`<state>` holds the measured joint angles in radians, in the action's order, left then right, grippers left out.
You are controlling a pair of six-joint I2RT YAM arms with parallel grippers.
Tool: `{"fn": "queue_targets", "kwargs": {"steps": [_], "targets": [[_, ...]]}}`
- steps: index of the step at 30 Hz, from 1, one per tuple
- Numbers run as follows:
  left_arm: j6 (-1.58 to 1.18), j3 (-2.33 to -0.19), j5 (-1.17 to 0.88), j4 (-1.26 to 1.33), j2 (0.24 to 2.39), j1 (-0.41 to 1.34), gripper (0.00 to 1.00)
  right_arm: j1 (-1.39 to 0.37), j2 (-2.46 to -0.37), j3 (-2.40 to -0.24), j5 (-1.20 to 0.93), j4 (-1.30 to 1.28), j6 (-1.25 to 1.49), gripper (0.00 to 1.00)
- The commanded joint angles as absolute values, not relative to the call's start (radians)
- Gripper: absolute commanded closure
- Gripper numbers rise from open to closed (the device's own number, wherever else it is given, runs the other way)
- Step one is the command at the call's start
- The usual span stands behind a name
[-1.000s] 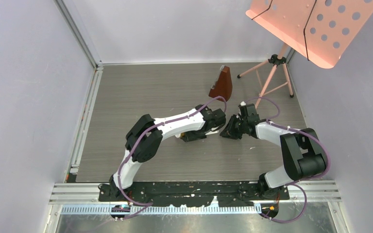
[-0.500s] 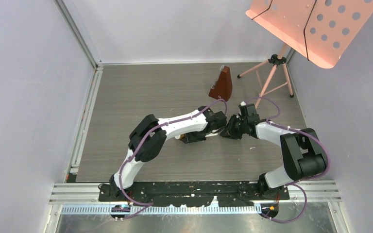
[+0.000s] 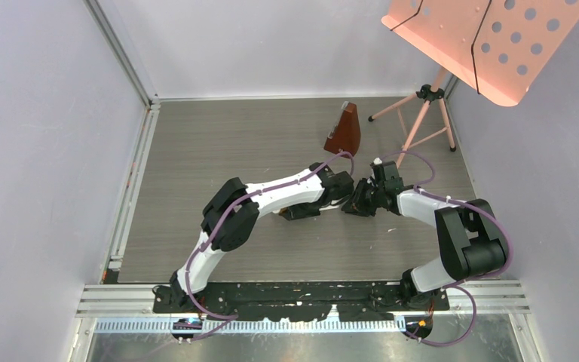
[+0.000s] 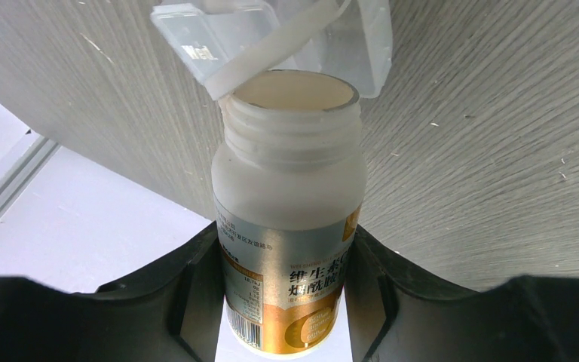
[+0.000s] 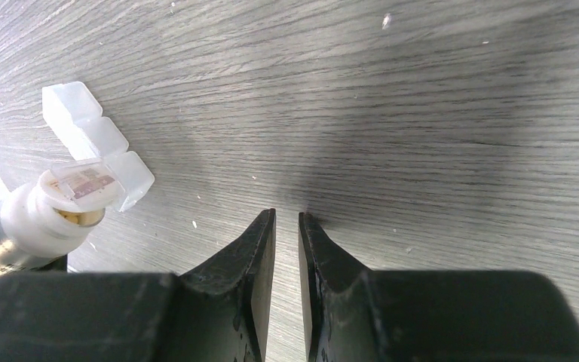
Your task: Sort the pills into containers
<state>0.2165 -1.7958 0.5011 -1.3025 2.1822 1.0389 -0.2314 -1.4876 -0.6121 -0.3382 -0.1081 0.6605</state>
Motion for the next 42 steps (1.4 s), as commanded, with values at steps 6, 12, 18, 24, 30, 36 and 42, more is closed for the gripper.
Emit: {"fn": "queue_targets", "kwargs": {"steps": [6,12,18,24,30,36,42], "targets": [[0.248,-1.892,0.577,-1.375,2.186,1.048,0.99,-0.222,-1.525,-0.57,-0.265,-0.199,0.63,0.74],[0.238,-1.839,0.539,-1.358,2.186,1.049,1.0,-0.221,-1.529,-0.568,-0.267,-0.197,0.632,0.74],[0.238,-1.86,0.547,-1.371,2.199,1.052,1.0,-0.221,-1.539,-0.568,-0.27,-0.191,0.629,0.74],[0.249,-1.865,0.596,-1.398,2.232,1.066,0.99,-0.221,-1.544,-0.571,-0.274,-0.189,0.632,0.74],[0.249,-1.881,0.621,-1.41,2.251,1.07,0.99,-0.221,-1.545,-0.571,-0.276,-0.189,0.631,0.74],[0.248,-1.876,0.633,-1.414,2.24,1.072,0.99,-0.221,-1.551,-0.571,-0.278,-0.189,0.629,0.74],[0.256,-1.87,0.665,-1.411,2.229,1.073,0.99,-0.221,-1.556,-0.568,-0.283,-0.18,0.631,0.74]]}}
